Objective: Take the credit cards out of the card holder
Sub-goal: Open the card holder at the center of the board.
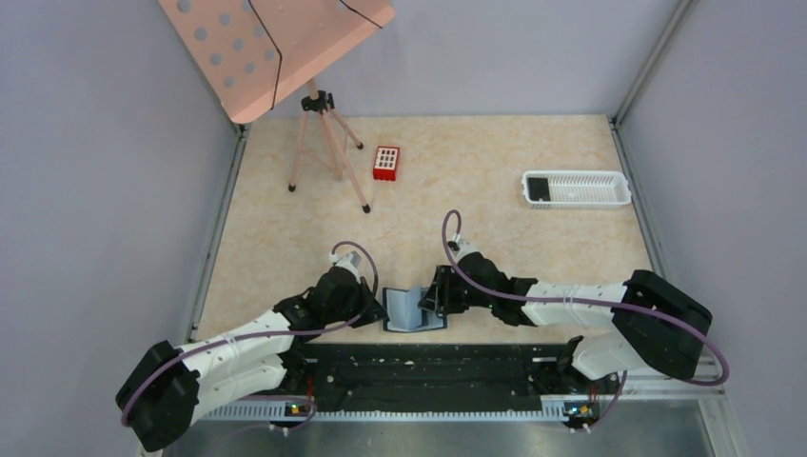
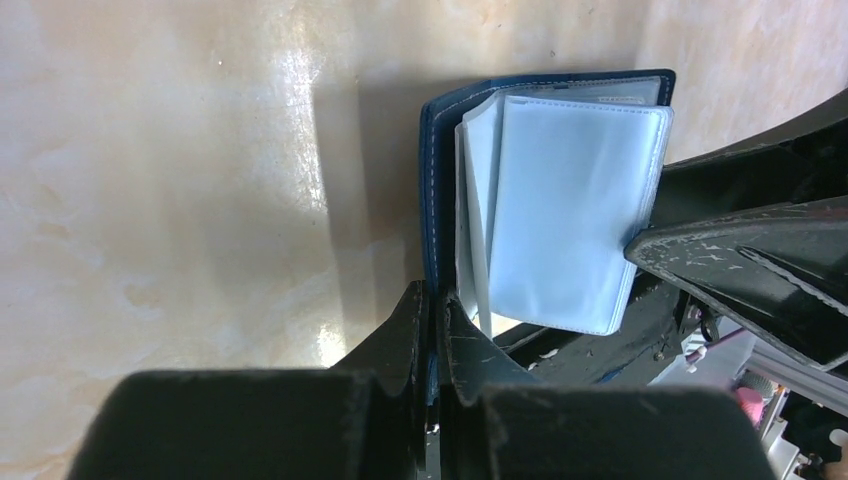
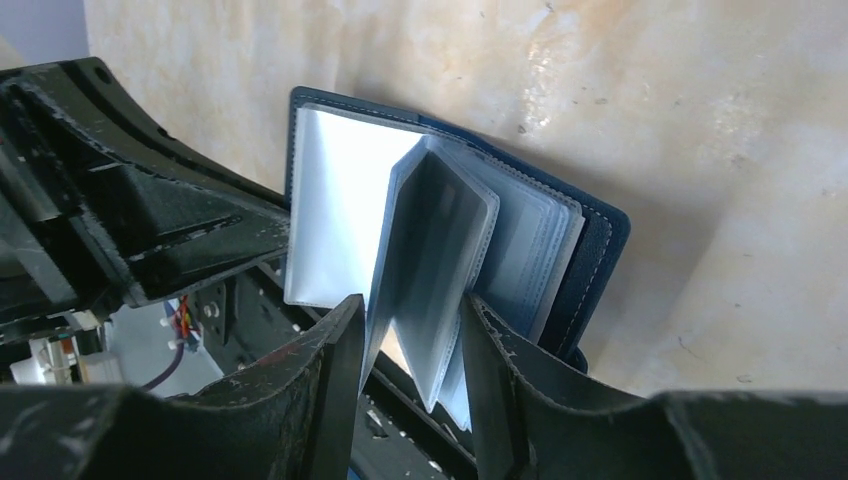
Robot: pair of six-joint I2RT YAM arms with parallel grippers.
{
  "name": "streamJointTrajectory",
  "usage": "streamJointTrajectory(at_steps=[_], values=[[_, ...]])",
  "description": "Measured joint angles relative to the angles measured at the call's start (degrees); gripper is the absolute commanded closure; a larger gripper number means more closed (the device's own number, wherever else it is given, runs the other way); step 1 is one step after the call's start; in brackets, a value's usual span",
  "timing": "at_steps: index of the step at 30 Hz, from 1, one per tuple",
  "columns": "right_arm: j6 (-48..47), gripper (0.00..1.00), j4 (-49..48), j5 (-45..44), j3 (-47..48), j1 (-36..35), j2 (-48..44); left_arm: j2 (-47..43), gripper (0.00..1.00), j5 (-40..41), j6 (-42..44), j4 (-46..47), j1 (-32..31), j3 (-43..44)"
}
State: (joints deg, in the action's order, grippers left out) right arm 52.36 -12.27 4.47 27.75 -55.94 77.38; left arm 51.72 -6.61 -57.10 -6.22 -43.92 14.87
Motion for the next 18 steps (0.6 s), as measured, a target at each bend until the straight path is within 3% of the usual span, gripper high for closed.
streamJointTrajectory(at_steps=[8,14,18], values=[[0.3,0.58,-3.1,2.3,0.0,-0.1,0.1,-0.1,1.00,-0.1,0.0,0.2,0.0,-0.2],[0.4,0.69,-3.2,2.6,0.0,-0.1,0.1,-0.1,1.00,-0.1,0.0,0.2,0.0,-0.2],[0.4,0.70,-3.2,2.6,0.0,-0.1,0.0,-0.2,1.00,-0.1,-0.1,0.2,0.0,-0.2]])
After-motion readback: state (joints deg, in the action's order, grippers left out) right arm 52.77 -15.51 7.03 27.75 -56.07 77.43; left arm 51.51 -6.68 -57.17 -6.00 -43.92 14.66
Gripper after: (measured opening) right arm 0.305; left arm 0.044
